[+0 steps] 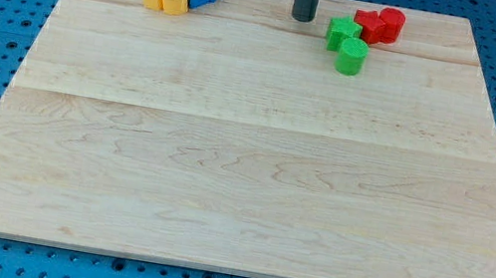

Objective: Move the blue cube to the right of the yellow hexagon

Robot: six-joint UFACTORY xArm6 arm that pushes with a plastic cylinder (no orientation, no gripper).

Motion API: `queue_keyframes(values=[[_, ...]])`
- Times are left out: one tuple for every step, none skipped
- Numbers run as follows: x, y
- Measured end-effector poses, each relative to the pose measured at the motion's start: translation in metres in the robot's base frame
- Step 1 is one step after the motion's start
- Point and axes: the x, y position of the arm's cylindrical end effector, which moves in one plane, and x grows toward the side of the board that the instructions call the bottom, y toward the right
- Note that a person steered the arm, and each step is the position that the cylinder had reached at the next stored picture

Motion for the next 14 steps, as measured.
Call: queue_keyframes(values=[[-0.016, -0.009], [-0.035, -0.019], [-0.036, -0.028], [-0.036, -0.037], [-0.036, -0.042], [-0.036, -0.048], [-0.036, -0.059], [-0.037, -0.070], [-0.035, -0.079], [-0.037, -0.102], [-0.037, -0.146], [-0.037, -0.155], [-0.035, -0.153], [-0.026, -0.155]])
